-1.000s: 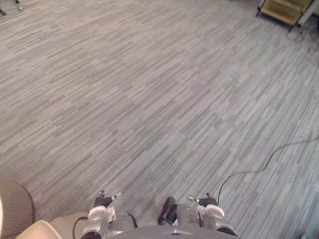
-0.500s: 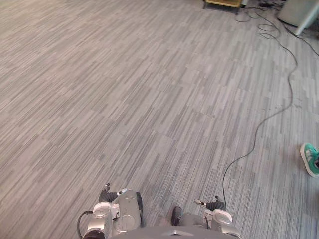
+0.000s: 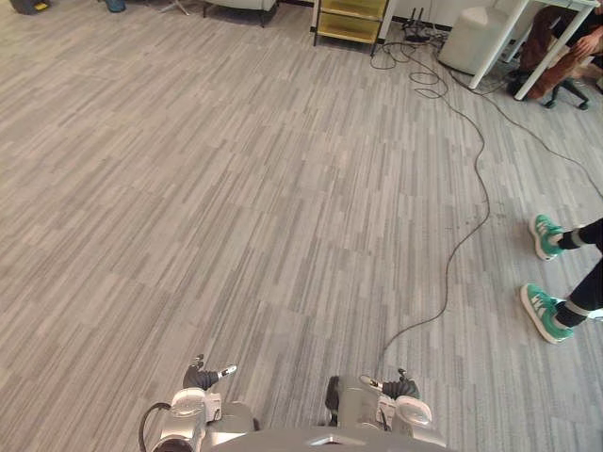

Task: Pick up cushions and gather them together orderly.

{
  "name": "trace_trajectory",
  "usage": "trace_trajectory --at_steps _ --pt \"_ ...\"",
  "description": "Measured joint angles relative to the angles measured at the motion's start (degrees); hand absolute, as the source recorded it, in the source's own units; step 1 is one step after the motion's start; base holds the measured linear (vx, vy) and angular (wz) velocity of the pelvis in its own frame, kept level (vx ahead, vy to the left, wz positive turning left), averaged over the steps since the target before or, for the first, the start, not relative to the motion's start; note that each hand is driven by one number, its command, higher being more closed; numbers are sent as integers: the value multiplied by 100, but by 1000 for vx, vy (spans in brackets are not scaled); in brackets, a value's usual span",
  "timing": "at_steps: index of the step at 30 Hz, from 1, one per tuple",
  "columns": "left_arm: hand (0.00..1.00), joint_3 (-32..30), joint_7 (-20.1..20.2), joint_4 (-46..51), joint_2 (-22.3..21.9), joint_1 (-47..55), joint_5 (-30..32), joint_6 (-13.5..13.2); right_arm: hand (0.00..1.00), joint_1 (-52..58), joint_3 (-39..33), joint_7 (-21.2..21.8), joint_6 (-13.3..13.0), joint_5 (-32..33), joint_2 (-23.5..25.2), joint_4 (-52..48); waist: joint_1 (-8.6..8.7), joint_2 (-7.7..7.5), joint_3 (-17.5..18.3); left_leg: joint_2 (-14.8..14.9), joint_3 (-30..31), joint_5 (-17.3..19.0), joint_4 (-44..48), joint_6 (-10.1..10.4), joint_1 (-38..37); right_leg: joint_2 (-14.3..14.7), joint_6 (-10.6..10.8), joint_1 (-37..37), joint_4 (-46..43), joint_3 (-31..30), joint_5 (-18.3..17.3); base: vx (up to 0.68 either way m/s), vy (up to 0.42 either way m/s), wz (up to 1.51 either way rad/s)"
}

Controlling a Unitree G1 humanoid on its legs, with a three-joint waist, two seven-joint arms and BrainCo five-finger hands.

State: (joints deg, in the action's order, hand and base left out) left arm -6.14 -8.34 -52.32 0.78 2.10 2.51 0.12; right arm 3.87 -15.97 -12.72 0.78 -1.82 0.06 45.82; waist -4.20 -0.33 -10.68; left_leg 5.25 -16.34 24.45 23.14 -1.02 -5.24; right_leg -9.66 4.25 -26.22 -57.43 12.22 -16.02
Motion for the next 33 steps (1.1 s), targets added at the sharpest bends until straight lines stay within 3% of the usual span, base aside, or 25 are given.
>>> trace_trajectory --at_steps 1,3,5,6,7,10,12,14,16,17,19,20,21,22,23,24,25,26,28,29,30,31,32,33 --pt "0 -1 1 -7 -3 4 2 1 0 -5 -4 1 -13 -2 -4 -1 6 6 -4 35 -19 8 -95 24 -109 10 -18 -105 290 97 9 531 -134 -21" --pt "0 11 0 -72 -7 43 5 0 0 -66 -2 12 -58 -1 -27 10 44 26 -12 134 -73 -37 -508 106 -596 225 -237 -306 1689 192 275 525 -156 -12" --pt "0 13 2 -146 22 48 11 0 0 -79 13 13 -54 -12 -24 30 137 -8 -1 155 17 -65 -662 184 -858 420 -356 -271 3166 95 1017 577 -206 14" --pt "0 18 4 -200 39 96 39 -6 0 -67 6 18 -54 8 -52 68 211 -34 -5 158 242 -97 -692 312 -1023 512 -563 -29 3880 -26 2386 642 -221 1" --pt "0 -4 20 -348 -65 -15 74 -19 0 -282 -11 17 -33 -11 -190 158 183 254 -12 364 411 -352 -642 483 -1011 691 -695 -7 3663 20 2238 568 -186 4" --pt "0 -31 36 -346 -282 -52 191 -72 0 -370 -215 14 -24 -32 -279 290 246 334 -21 264 912 -1387 -646 438 -1264 480 -729 5 2634 107 1322 595 -226 22" --pt "0 -68 37 -330 -297 -55 215 -76 0 -342 -197 15 -13 -37 -275 283 321 363 -20 367 1138 -1743 153 396 -974 513 -682 309 2666 263 1015 337 -162 35" --pt "0 -291 44 -228 -338 10 215 -66 0 -219 -41 17 9 -33 -202 213 251 521 -79 872 1311 -3195 2836 437 250 808 -778 1063 3091 324 595 462 -80 -6" --pt "0 -277 84 -78 -266 27 214 -63 0 -139 -37 2 49 7 -225 249 160 552 -157 1212 980 -2190 4590 248 1340 952 -791 1766 3237 260 257 459 -21 -22" --pt "0 -274 91 -29 -262 35 214 -63 0 -110 -34 3 57 23 -222 248 139 546 -156 1212 917 -2075 4641 231 1477 950 -774 1902 3283 240 216 375 4 -7" --pt "0 -256 104 242 -274 102 213 -75 0 -55 20 -23 65 158 -227 250 77 539 -153 1128 552 -1531 4183 203 2266 921 -632 2644 3798 194 86 404 58 -3" --pt "0 -253 104 280 -271 102 211 -77 0 -54 24 -27 68 169 -222 257 61 531 -150 1080 451 -1425 3929 218 2406 896 -606 2765 3908 191 71 439 124 -9" --pt "0 -235 105 362 -270 101 210 -79 0 -58 41 -27 68 176 -216 276 19 514 -148 925 268 -1266 3172 235 2636 818 -547 2983 4122 134 38 379 135 -17" --pt "0 -224 106 406 -285 98 205 -83 0 -58 79 -27 68 176 -225 297 -40 500 -153 804 167 -1247 2549 251 2727 746 -492 3100 4216 76 6 624 269 -37" --pt "0 -224 104 431 -307 94 203 -125 0 -86 47 -24 63 173 -216 417 -151 469 -140 475 193 -1502 844 386 2730 588 -325 3288 4343 -60 -91 658 320 -58" --pt "0 -225 107 434 -313 89 161 -143 0 -130 0 -22 71 169 -227 572 -258 430 -123 287 284 -2481 -233 416 2590 514 -142 3459 4481 -269 -210 688 327 -54" --pt "0 -225 107 433 -311 90 155 -145 0 -134 4 -23 71 168 -231 595 -284 408 -112 262 270 -2625 -254 413 2563 487 -145 3481 4501 -308 -219 748 288 -43" --pt "0 -245 112 421 -194 42 135 -168 0 -222 2 -9 81 151 -102 784 -264 160 -40 76 133 -2305 46 -4 2569 410 -317 3686 4816 -747 41 644 227 -22" --pt "0 -401 120 431 -137 12 35 -242 0 -257 -7 -4 63 147 -27 783 -326 93 -43 174 209 -1875 903 -132 2729 353 -259 3827 4781 -952 364 536 226 -24" --pt "0 -431 114 416 -128 15 -9 -259 0 -238 -8 4 66 144 -6 822 -387 -45 49 111 245 -1609 1293 -241 2698 252 -189 3763 4314 -1169 366 620 298 -48" --pt "0 -406 108 277 -87 74 -10 -248 0 -232 -6 10 61 121 -34 912 -408 -111 236 -17 244 -1052 1156 -207 2374 164 -7 3334 3136 -1386 336 499 236 -49" --pt "0 -372 108 205 -59 89 -13 -247 0 -231 -5 11 60 97 -44 914 -393 -116 275 -51 250 -826 1074 -135 2248 138 145 3091 2600 -1443 364 510 220 -19" --pt "0 -277 128 59 69 26 -17 -223 0 -247 14 28 41 -1 -6 916 -234 -318 259 -280 208 -659 1113 -212 2031 -24 750 2466 962 -1671 645 510 130 29" --pt "0 -207 128 -24 161 0 -18 -181 0 -205 14 45 73 -36 -4 935 -146 -373 259 -360 224 -603 1161 -252 1865 -57 1053 2083 24 -1662 772 510 130 39"
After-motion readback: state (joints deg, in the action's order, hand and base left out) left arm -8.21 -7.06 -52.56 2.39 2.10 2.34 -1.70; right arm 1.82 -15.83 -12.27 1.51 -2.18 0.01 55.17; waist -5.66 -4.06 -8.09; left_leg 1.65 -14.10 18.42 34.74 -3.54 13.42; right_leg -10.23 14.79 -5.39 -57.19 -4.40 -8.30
